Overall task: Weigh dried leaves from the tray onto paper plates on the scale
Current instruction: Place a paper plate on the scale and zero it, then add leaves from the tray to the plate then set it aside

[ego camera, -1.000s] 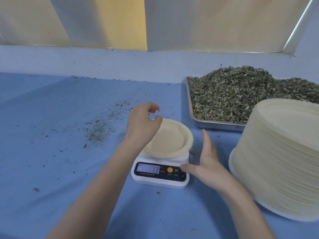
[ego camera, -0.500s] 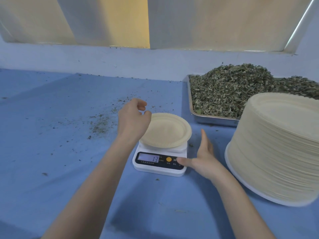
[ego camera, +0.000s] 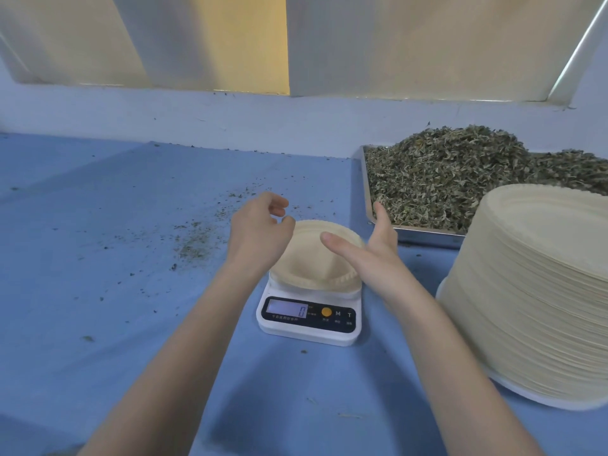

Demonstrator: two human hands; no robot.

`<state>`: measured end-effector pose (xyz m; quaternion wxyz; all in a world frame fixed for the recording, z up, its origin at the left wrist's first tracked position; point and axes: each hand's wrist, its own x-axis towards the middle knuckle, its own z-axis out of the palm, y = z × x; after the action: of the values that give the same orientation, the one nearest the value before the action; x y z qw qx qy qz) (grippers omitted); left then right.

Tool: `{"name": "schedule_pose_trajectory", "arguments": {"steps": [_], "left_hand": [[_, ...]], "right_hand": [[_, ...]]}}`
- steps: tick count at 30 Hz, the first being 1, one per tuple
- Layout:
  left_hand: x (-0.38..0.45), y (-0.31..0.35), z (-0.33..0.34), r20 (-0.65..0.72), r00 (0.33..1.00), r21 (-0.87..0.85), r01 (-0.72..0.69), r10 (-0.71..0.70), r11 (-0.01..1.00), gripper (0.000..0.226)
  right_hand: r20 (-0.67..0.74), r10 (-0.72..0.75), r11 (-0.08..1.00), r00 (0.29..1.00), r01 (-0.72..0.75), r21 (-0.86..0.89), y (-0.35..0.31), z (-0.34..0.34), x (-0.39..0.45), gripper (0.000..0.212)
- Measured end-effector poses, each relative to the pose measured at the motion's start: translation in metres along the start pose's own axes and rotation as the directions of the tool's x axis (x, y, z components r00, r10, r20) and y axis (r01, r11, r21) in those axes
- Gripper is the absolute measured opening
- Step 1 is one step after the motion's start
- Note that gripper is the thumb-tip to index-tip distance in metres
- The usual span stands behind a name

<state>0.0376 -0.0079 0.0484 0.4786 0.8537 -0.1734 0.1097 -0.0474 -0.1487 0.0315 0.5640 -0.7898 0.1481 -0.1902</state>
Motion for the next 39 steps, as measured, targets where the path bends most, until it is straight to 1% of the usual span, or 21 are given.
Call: {"name": "schedule_pose_trajectory", "arguments": {"steps": [3,5,7,9,11,13,16,18,20,23,24,25,26,28,30,32,33,34,36,38,39], "left_hand": [[0.005,-0.001,0.005,0.043,0.999,0.015,-0.03,0.03,0.999,0.026],[0.01,0.004,0.012,0.086,0.994,0.046,-0.071,0.067,0.996,0.028],[0.019,0.014,0.021,0.144,0.983,0.07,-0.128,0.117,0.989,0.033],[0.034,0.029,0.033,0.213,0.961,0.082,-0.2,0.179,0.976,0.036],[0.052,0.044,0.048,0.293,0.925,0.083,-0.276,0.242,0.958,0.038],[0.073,0.058,0.065,0.378,0.884,0.076,-0.324,0.274,0.943,0.04],[0.104,0.072,0.097,0.54,0.798,0.104,-0.378,0.267,0.92,0.049],[0.122,0.076,0.12,0.648,0.728,0.139,-0.404,0.226,0.904,0.054],[0.136,0.077,0.143,0.725,0.665,0.189,-0.446,0.183,0.875,0.055],[0.149,0.074,0.173,0.804,0.584,0.252,-0.508,0.114,0.824,0.06],[0.151,0.072,0.181,0.823,0.562,0.267,-0.517,0.087,0.813,0.06],[0.152,0.071,0.188,0.837,0.543,0.279,-0.532,0.07,0.8,0.058],[0.152,0.069,0.195,0.85,0.524,0.286,-0.551,0.058,0.784,0.055],[0.151,0.069,0.204,0.875,0.481,0.281,-0.587,0.049,0.759,0.045],[0.151,0.072,0.208,0.883,0.467,0.264,-0.579,0.048,0.771,0.037],[0.153,0.074,0.206,0.865,0.495,0.215,-0.504,0.076,0.837,0.032],[0.154,0.075,0.204,0.85,0.517,0.169,-0.451,0.102,0.876,0.033],[0.154,0.076,0.201,0.834,0.537,0.118,-0.397,0.126,0.91,0.037],[0.155,0.079,0.196,0.823,0.551,0.052,-0.314,0.137,0.948,0.057],[0.153,0.081,0.193,0.845,0.523,0.036,-0.263,0.111,0.964,0.08],[0.152,0.082,0.192,0.854,0.512,0.03,-0.237,0.098,0.971,0.087]], "right_hand": [[-0.024,-0.007,1.0,1.0,0.006,-0.013,-0.002,0.002,0.007,0.101],[-0.063,-0.027,0.998,0.998,0.024,-0.056,-0.006,0.003,0.013,0.097],[-0.12,-0.071,0.984,0.99,0.05,-0.172,-0.012,0.003,0.024,0.089],[-0.174,-0.093,0.952,0.98,0.036,-0.304,-0.02,-0.001,0.041,0.079],[-0.231,-0.047,0.917,0.972,-0.049,-0.395,-0.027,-0.009,0.063,0.072],[-0.313,0.044,0.871,0.949,-0.191,-0.453,-0.03,-0.022,0.086,0.067],[-0.461,0.218,0.766,0.86,-0.443,-0.465,-0.022,-0.045,0.115,0.064],[-0.516,0.335,0.706,0.789,-0.572,-0.416,-0.008,-0.059,0.13,0.068],[-0.525,0.418,0.643,0.741,-0.65,-0.405,0.008,-0.067,0.141,0.077],[-0.484,0.507,0.537,0.714,-0.7,-0.47,0.025,-0.072,0.156,0.105],[-0.466,0.524,0.515,0.713,-0.701,-0.493,0.029,-0.072,0.16,0.11],[-0.451,0.531,0.502,0.718,-0.695,-0.515,0.033,-0.072,0.164,0.111],[-0.437,0.528,0.499,0.728,-0.683,-0.534,0.037,-0.071,0.168,0.106],[-0.403,0.5,0.524,0.767,-0.638,-0.565,0.044,-0.067,0.173,0.088],[-0.372,0.436,0.577,0.819,-0.572,-0.583,0.05,-0.065,0.175,0.068],[-0.387,0.354,0.637,0.851,-0.522,-0.566,0.052,-0.068,0.173,0.054],[-0.411,0.315,0.674,0.856,-0.506,-0.538,0.052,-0.071,0.173,0.051],[-0.438,0.281,0.717,0.854,-0.49,-0.495,0.052,-0.073,0.172,0.048],[-0.48,0.228,0.805,0.847,-0.441,-0.397,0.049,-0.076,0.171,0.047],[-0.494,0.178,0.857,0.851,-0.38,-0.347,0.047,-0.075,0.171,0.053],[-0.498,0.163,0.867,0.852,-0.364,-0.34,0.046,-0.074,0.171,0.055]]}}
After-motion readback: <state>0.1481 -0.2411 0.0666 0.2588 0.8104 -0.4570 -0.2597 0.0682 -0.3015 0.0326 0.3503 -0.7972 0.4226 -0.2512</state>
